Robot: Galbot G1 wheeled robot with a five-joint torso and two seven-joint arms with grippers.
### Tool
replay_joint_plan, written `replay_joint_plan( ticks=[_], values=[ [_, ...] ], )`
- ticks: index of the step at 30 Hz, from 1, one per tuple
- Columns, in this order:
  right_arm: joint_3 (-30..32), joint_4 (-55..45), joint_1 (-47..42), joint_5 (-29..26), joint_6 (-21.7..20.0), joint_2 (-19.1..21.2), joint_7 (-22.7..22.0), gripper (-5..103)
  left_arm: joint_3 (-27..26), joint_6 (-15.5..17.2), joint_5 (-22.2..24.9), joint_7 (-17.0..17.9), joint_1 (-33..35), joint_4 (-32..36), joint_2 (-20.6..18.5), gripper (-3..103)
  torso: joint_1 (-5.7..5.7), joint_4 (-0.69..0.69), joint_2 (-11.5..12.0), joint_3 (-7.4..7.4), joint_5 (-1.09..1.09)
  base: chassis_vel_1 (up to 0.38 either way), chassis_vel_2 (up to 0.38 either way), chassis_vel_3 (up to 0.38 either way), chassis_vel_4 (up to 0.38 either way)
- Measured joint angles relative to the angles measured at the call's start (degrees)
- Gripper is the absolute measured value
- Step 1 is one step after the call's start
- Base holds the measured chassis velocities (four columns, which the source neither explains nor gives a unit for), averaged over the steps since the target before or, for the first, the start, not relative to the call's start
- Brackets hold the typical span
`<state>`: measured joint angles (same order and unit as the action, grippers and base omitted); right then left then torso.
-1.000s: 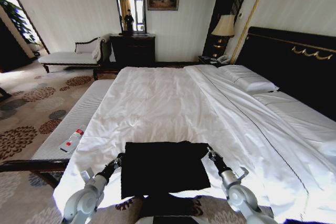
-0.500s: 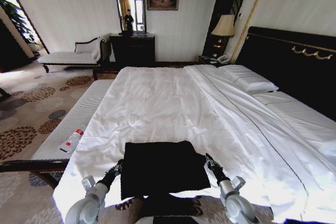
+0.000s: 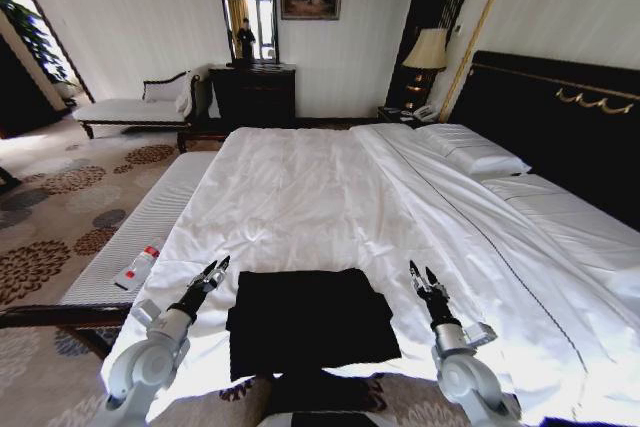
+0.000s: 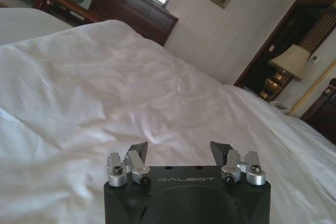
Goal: Fold the clothes on the bed.
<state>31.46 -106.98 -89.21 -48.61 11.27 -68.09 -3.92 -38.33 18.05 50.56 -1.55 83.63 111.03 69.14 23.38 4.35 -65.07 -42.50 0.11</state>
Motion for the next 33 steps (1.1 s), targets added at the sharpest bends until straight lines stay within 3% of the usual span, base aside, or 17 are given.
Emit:
replay_joint_plan(
  ticks=[4, 5, 7, 8, 9, 13, 19, 27, 30, 33],
  values=[
    [-2.1, 0.9, 1.8, 0.1, -0.6, 0.2, -0.1, 85, 1.0, -0.2, -2.9, -0.6, -1.4, -4.7, 0.8, 84, -0.01, -0.08, 0.0, 0.0, -0.02, 0.0, 0.0, 0.0, 0.0],
    [-2.4, 1.2, 2.0, 0.1, -0.7, 0.2, -0.2, 95, 1.8, -0.2, -3.9, -0.9, -2.2, -6.6, 1.2, 88, -0.01, -0.06, 0.0, 0.0, -0.01, 0.0, 0.0, 0.0, 0.0],
    [-2.4, 1.3, 2.1, 0.1, -0.7, 0.2, -0.2, 95, 2.1, -0.3, -4.3, -1.0, -2.4, -7.2, 1.3, 88, -0.01, -0.05, 0.0, 0.0, -0.01, 0.0, 0.0, 0.0, 0.0],
    [-2.6, 1.7, 2.2, 0.3, -0.8, 0.3, -0.4, 98, 3.0, -0.4, -5.3, -1.3, -3.2, -9.1, 1.8, 97, -0.01, 0.0, 0.0, 0.0, 0.02, 0.0, 0.0, 0.0, 0.0],
    [-2.6, 2.0, 2.2, 0.4, -0.8, 0.4, -0.4, 99, 3.4, -0.6, -5.7, -1.5, -3.5, -10.1, 2.2, 99, -0.01, 0.0, 0.0, 0.0, 0.0, 0.0, 0.0, 0.0, 0.0],
    [-2.7, 2.5, 2.2, 0.7, -0.9, 0.5, -0.7, 100, 4.1, -1.5, -6.1, -1.9, -4.6, -12.6, 3.6, 100, -0.01, -0.02, 0.0, 0.0, -0.02, 0.0, 0.0, 0.0, 0.0],
    [-3.5, 3.0, 2.6, 1.3, -1.1, -0.1, -1.3, 100, 5.5, -2.0, -5.8, -2.3, -6.1, -13.6, 7.0, 100, -0.02, -0.02, 0.0, 0.01, -0.01, 0.0, 0.0, 0.0, 0.0],
    [-3.6, 3.1, 2.5, 1.5, -1.3, -0.2, -1.4, 100, 6.2, -2.1, -5.9, -2.3, -6.4, -13.8, 8.4, 102, -0.02, -0.02, 0.0, 0.01, -0.01, 0.0, 0.0, 0.0, 0.0],
    [-3.5, 3.3, 2.4, 1.5, -1.3, 0.0, -1.5, 100, 6.1, -2.1, -5.8, -2.1, -6.7, -13.9, 8.6, 93, -0.02, -0.02, 0.0, 0.01, -0.01, 0.0, 0.0, 0.0, 0.0],
    [-3.5, 3.3, 2.4, 1.5, -1.2, 0.0, -1.6, 100, 5.9, -2.1, -5.4, -1.9, -6.8, -13.9, 8.7, 76, -0.02, -0.02, 0.0, 0.01, -0.01, 0.0, 0.0, 0.0, 0.0]
  ],
)
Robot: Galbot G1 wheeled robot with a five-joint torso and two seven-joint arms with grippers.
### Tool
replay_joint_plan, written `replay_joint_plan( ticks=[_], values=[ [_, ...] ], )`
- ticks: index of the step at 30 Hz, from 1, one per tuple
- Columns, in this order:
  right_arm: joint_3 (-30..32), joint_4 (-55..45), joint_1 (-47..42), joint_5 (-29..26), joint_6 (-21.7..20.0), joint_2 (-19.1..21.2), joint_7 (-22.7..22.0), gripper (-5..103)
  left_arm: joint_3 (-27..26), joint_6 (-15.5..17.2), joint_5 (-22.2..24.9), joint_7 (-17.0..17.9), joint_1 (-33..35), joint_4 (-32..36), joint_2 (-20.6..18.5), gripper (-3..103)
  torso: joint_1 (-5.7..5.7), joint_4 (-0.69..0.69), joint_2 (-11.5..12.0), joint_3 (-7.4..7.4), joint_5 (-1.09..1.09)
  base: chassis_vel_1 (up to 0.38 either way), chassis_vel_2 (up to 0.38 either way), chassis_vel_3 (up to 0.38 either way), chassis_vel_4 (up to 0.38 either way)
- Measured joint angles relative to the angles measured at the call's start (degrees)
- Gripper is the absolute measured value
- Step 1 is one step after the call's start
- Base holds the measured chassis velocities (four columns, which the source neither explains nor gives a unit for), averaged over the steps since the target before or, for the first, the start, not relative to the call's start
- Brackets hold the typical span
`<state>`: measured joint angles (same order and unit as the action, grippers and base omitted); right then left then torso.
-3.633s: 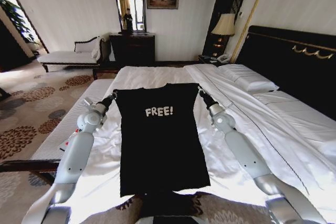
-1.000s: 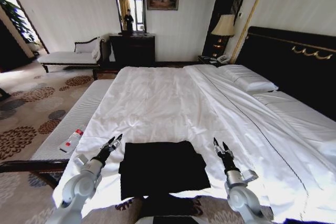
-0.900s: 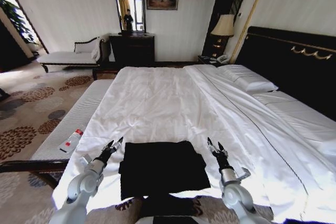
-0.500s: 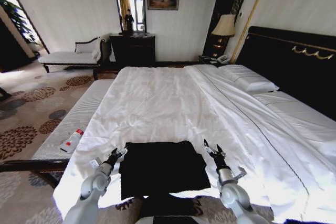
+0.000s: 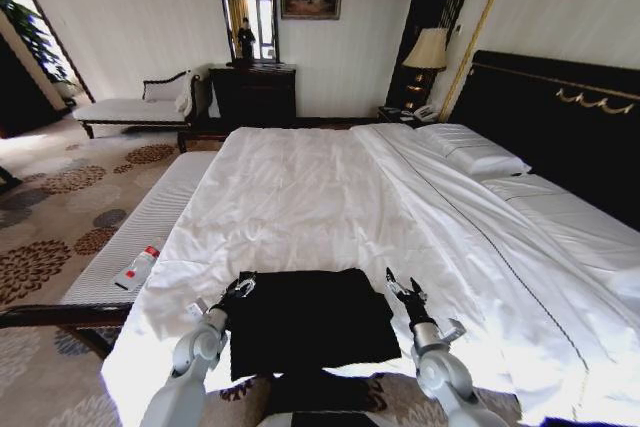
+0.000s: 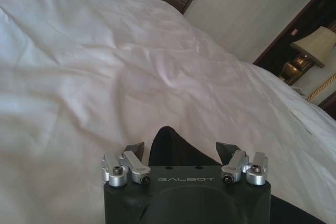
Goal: Fold the clothes on the bed.
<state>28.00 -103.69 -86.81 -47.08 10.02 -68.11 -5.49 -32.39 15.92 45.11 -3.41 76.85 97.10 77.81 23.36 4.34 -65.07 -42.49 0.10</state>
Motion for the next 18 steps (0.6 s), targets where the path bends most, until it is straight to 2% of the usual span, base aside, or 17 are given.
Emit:
replay_joint_plan(
  ticks=[1, 5, 7, 9, 10, 11, 12, 14, 15, 18],
  values=[
    [0.0, 0.0, 0.0, 0.0, 0.0, 0.0, 0.0, 100, 0.0, 0.0, 0.0, 0.0, 0.0, 0.0, 0.0, 76, 0.0, 0.0, 0.0, 0.0, 0.0, 0.0, 0.0, 0.0, 0.0],
    [-0.1, 0.3, 0.2, 0.1, 0.1, -0.2, 0.0, 100, -0.4, 0.0, 0.5, 0.3, 0.2, -0.1, 0.5, 55, 0.0, 0.0, 0.0, 0.0, 0.01, 0.0, 0.0, 0.0, 0.0],
    [-0.1, 0.4, 0.2, 0.1, 0.1, -0.3, 0.0, 100, -0.5, 0.0, 0.6, 0.4, 0.3, -0.1, 0.6, 55, 0.0, -0.01, 0.0, 0.0, 0.0, 0.0, 0.0, 0.0, 0.0],
    [-0.2, 0.5, 0.3, 0.2, 0.2, -0.5, 0.0, 100, -0.6, 0.0, 0.6, 0.4, 0.5, 0.0, 0.6, 43, 0.0, -0.01, 0.0, 0.0, 0.0, 0.0, 0.0, 0.0, 0.0],
    [-0.2, 0.5, 0.3, 0.2, 0.2, -0.5, 0.0, 100, -0.6, 0.0, 0.6, 0.4, 0.5, 0.0, 0.6, 43, 0.0, -0.01, 0.0, 0.0, 0.0, 0.0, 0.0, 0.0, 0.0],
    [-0.2, 0.6, 0.3, 0.2, 0.2, -0.5, 0.0, 100, -0.7, 0.0, 0.7, 0.4, 0.6, 0.0, 0.6, 37, 0.0, 0.0, 0.0, 0.0, 0.0, 0.0, 0.0, 0.0, 0.0],
    [-0.2, 0.7, 0.3, 0.2, 0.2, -0.5, 0.0, 100, -0.7, 0.0, 0.7, 0.4, 0.6, 0.0, 0.6, 37, 0.0, -0.01, 0.0, 0.0, 0.0, 0.0, 0.0, 0.0, 0.0],
    [-0.2, 0.9, 0.4, 0.2, 0.3, -0.4, 0.0, 100, -0.8, 0.0, 0.7, 0.5, 0.6, 0.0, 0.5, 27, 0.0, 0.0, 0.0, 0.0, 0.0, 0.0, 0.0, 0.0, 0.0],
    [-0.2, 0.9, 0.4, 0.2, 0.3, -0.4, 0.0, 100, -0.8, 0.0, 0.7, 0.5, 0.6, 0.0, 0.5, 27, 0.0, 0.0, 0.0, 0.0, 0.0, 0.0, 0.0, 0.0, 0.0],
    [-0.2, 1.1, 0.5, 0.2, 0.3, -0.3, 0.0, 100, -0.8, 0.0, 0.7, 0.7, 0.6, -0.1, 0.6, 11, 0.0, 0.0, 0.0, 0.0, 0.0, 0.0, 0.0, 0.0, 0.0]
  ],
)
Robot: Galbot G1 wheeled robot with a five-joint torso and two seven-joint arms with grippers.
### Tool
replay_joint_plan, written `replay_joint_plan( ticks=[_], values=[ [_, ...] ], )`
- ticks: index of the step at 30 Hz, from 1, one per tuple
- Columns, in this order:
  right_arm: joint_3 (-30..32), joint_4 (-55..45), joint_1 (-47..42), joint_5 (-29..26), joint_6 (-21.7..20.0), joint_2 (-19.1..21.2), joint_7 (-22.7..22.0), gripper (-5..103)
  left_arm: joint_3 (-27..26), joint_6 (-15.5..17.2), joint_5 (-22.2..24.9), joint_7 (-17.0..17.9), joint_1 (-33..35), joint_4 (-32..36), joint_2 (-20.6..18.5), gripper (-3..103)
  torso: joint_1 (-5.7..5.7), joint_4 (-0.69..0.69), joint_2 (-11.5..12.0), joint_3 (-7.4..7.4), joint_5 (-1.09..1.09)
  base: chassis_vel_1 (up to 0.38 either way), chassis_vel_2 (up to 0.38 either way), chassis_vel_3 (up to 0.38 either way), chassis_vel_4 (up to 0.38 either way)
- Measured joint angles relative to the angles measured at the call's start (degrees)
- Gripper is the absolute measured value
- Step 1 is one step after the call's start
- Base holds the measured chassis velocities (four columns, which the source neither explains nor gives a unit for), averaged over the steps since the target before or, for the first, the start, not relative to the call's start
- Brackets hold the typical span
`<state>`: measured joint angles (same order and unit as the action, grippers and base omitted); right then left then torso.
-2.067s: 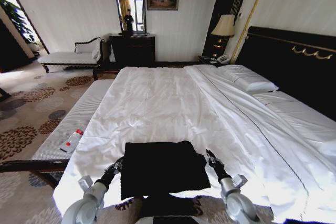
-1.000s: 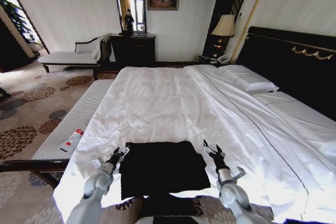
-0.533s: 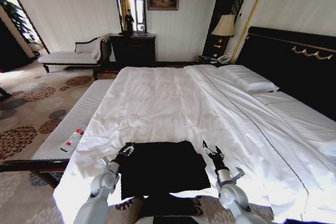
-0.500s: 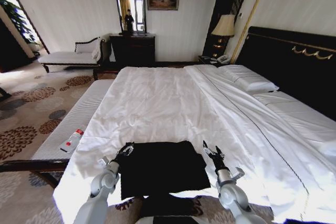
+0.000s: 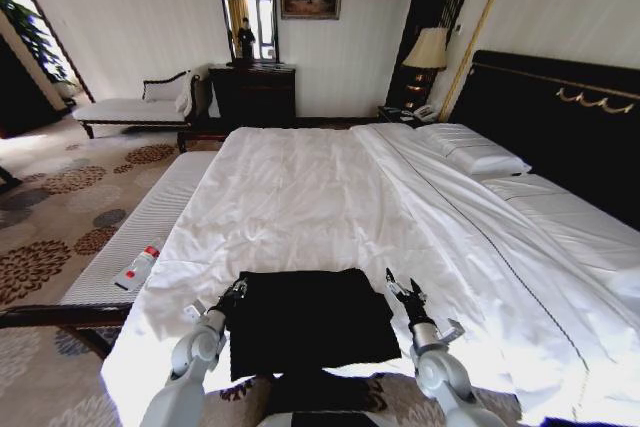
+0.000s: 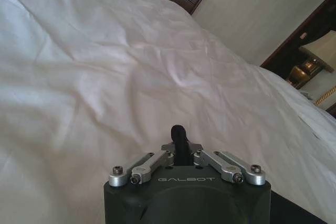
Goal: Fold the clothes on the bed.
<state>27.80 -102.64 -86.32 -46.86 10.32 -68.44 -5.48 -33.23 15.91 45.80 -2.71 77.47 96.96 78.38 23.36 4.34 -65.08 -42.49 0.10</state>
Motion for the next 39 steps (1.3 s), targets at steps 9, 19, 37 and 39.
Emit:
replay_joint_plan(
  ticks=[9, 19, 37, 39],
  values=[
    [-0.2, 0.7, 0.5, 0.2, 0.1, 0.0, 0.0, 100, -1.6, 0.2, 1.7, 0.4, 0.0, 1.6, -0.3, 1, 0.0, 0.01, 0.0, 0.0, 0.01, 0.0, 0.0, 0.0, 0.0],
    [-4.9, 4.0, 10.3, -13.3, -3.0, 3.9, 6.9, 100, -4.9, 0.3, 4.9, 1.1, -0.9, 2.2, -3.6, 1, 0.0, -0.02, 0.0, 0.0, 0.0, 0.0, 0.0, 0.0, 0.0],
    [-7.9, 17.1, 17.7, -19.2, -19.3, 5.5, 21.6, 100, -3.3, -0.3, 4.9, 0.8, -1.7, -0.7, -4.1, 1, 0.0, -0.02, 0.0, 0.0, 0.0, 0.0, 0.0, 0.0, 0.0],
    [-8.3, 17.6, 18.2, -18.9, -19.7, 5.4, 22.2, 100, -3.4, -0.4, 4.8, 0.8, -1.5, -0.7, -3.9, 1, 0.0, -0.01, 0.0, 0.0, -0.01, 0.0, 0.0, 0.0, 0.0]
  ],
)
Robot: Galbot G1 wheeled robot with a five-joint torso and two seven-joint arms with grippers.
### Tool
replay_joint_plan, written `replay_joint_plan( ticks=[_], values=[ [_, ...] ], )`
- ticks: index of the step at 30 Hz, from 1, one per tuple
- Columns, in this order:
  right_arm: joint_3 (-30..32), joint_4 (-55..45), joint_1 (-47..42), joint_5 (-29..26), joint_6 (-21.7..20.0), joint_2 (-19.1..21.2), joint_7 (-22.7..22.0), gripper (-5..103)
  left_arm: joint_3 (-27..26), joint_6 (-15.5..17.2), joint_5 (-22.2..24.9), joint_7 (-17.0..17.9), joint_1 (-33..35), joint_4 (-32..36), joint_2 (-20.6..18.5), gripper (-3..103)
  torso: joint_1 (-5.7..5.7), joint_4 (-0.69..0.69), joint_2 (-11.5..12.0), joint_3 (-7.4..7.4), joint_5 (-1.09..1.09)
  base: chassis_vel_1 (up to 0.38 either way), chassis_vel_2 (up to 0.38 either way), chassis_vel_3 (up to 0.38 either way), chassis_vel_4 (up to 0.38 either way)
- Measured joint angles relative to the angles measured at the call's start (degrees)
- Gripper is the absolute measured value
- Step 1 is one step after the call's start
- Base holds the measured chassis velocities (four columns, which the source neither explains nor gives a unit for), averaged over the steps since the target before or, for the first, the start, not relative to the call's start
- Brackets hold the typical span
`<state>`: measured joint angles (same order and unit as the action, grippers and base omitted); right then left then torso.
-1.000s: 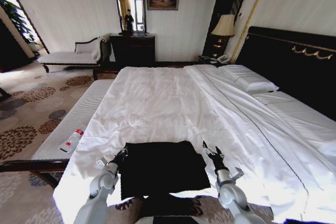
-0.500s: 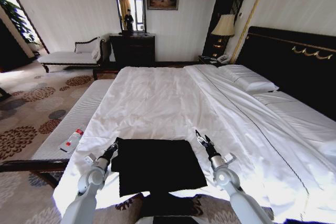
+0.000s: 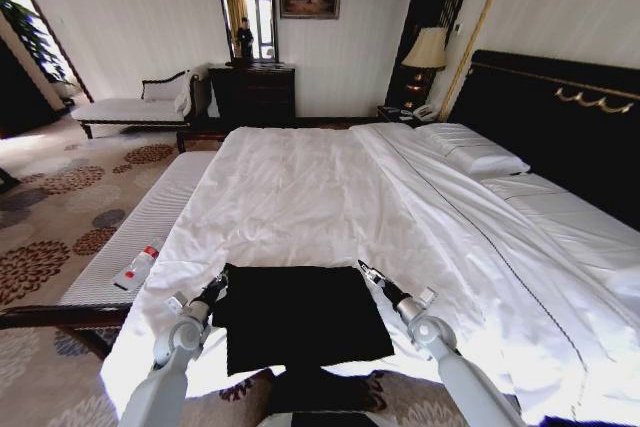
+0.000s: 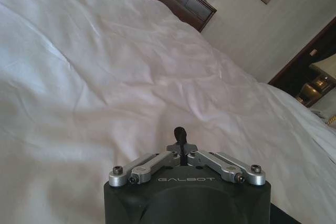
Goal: Fold the clothes on the bed.
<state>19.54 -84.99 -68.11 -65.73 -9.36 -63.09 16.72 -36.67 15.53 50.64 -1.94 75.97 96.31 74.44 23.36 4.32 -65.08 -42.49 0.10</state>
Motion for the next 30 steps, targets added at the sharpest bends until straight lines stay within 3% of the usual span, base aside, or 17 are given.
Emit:
replay_joint_plan(
  ticks=[4, 8, 16, 18, 21, 24, 27, 28, 30],
  values=[
    [-1.6, 1.7, 2.0, 0.9, -1.0, -1.0, 0.5, 100, -0.2, -0.2, -0.1, 0.0, 0.7, 0.5, 0.4, 1, 0.0, 0.02, 0.0, 0.0, 0.01, 0.0, 0.0, 0.0, 0.0],
    [-3.4, 3.4, 4.2, 2.6, -1.1, -2.4, -1.9, 103, -0.2, -0.3, -0.2, 0.0, 1.2, 0.9, 0.7, 1, 0.0, 0.0, 0.0, 0.0, 0.01, 0.0, 0.0, 0.0, 0.0],
    [-3.6, 3.9, 4.4, 3.2, -1.2, -2.3, -4.9, 96, -0.2, -0.4, -0.3, -0.1, 1.4, 1.1, 0.6, 1, 0.0, 0.01, 0.0, 0.0, 0.01, 0.0, 0.0, 0.0, 0.0],
    [-3.4, 3.8, 4.1, 3.1, -1.2, -2.0, -4.8, 86, -0.2, -0.4, -0.3, -0.1, 1.4, 1.1, 0.7, 1, 0.0, 0.02, 0.0, 0.0, 0.01, 0.0, 0.0, 0.0, 0.0],
    [-3.2, 3.7, 3.7, 3.2, -1.3, -1.9, -4.2, 82, -0.1, -0.4, -0.6, -0.1, 1.3, 1.1, 0.9, 1, 0.0, 0.02, 0.0, 0.0, 0.01, 0.0, 0.0, 0.0, 0.0],
    [-3.0, 3.3, 3.1, 3.7, -1.3, -2.0, -3.3, 65, 0.1, -0.4, -0.9, -0.1, 1.3, 1.2, 1.0, 1, 0.0, 0.02, 0.0, 0.0, 0.01, 0.0, 0.0, 0.0, 0.0],
    [-3.0, 3.1, 2.8, 3.8, -1.3, -2.1, -2.9, 60, 0.1, -0.4, -1.0, -0.1, 1.3, 1.3, 1.0, 1, 0.0, 0.02, 0.0, 0.0, 0.01, 0.0, 0.0, 0.0, 0.0],
    [-2.9, 3.1, 2.7, 4.0, -1.2, -2.3, -2.6, 48, 0.1, -0.4, -1.0, -0.1, 1.3, 1.3, 0.9, 1, 0.0, 0.02, 0.0, 0.0, 0.01, 0.0, 0.0, 0.0, 0.0],
    [-2.9, 3.1, 2.6, 4.1, -1.1, -2.4, -2.4, 43, 0.0, -0.4, -1.0, -0.1, 1.3, 1.3, 0.8, 1, 0.0, 0.01, 0.0, 0.0, 0.01, 0.0, 0.0, 0.0, 0.0]
  ],
)
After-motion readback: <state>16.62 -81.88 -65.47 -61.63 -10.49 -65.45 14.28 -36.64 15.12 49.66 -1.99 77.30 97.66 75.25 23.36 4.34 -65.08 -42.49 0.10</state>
